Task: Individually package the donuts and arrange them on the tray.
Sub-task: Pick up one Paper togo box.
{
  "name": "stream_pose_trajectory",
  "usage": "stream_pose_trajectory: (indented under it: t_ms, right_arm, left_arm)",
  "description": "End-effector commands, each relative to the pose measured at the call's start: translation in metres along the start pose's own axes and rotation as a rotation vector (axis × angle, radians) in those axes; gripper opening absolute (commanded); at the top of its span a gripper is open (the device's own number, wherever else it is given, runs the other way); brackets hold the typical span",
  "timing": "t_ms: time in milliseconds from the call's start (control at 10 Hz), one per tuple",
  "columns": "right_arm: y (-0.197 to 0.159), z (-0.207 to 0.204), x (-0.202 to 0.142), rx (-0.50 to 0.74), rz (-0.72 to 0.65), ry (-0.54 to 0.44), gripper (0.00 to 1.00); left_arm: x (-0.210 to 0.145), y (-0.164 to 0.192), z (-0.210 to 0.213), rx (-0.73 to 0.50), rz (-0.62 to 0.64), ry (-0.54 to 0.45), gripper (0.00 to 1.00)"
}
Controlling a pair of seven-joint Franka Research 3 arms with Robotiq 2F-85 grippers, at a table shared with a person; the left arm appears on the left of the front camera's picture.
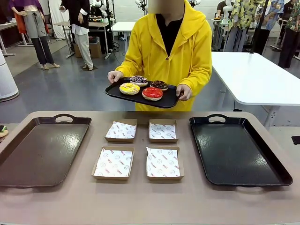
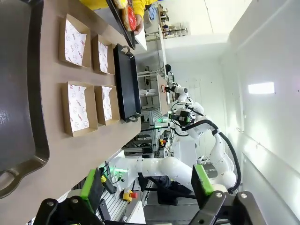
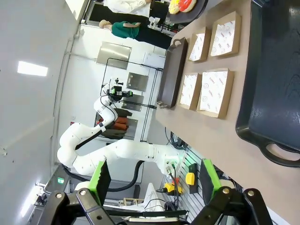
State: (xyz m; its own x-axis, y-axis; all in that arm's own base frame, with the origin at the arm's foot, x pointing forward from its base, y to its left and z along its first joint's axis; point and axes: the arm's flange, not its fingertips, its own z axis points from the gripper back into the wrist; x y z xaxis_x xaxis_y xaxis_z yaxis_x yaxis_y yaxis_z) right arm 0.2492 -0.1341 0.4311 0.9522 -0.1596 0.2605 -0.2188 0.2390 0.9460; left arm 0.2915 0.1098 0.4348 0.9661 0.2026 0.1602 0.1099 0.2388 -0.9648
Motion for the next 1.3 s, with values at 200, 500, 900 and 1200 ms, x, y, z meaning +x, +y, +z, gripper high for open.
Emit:
stream_pose_trajectory:
  t_ms: [200, 500, 900, 1200]
  right_arm:
    - [-0.0011, 0.0007, 0.0004, 0.013, 0.002, -0.002, 1.0]
    - [-0.0011, 0.0007, 0.0004, 0.013, 0.002, -0.002, 1.0]
    - [-0.0011, 0.0007, 0.0004, 0.013, 0.002, -0.002, 1.0]
    - [-0.0011, 0.0007, 0.0004, 0.013, 0.002, -0.002, 1.0]
  left_arm:
    - [0.0015, -0.0009, -0.0009, -0.013, -0.007, -0.004, 1.0]
    - [0.0015, -0.0009, -0.0009, -0.013, -0.007, -0.004, 1.0]
    - [0.0015, -0.0009, -0.0009, -0.013, -0.007, -0.004, 1.0]
    - [0.0015, -0.0009, -0.0009, -0.013, -0.007, -0.004, 1.0]
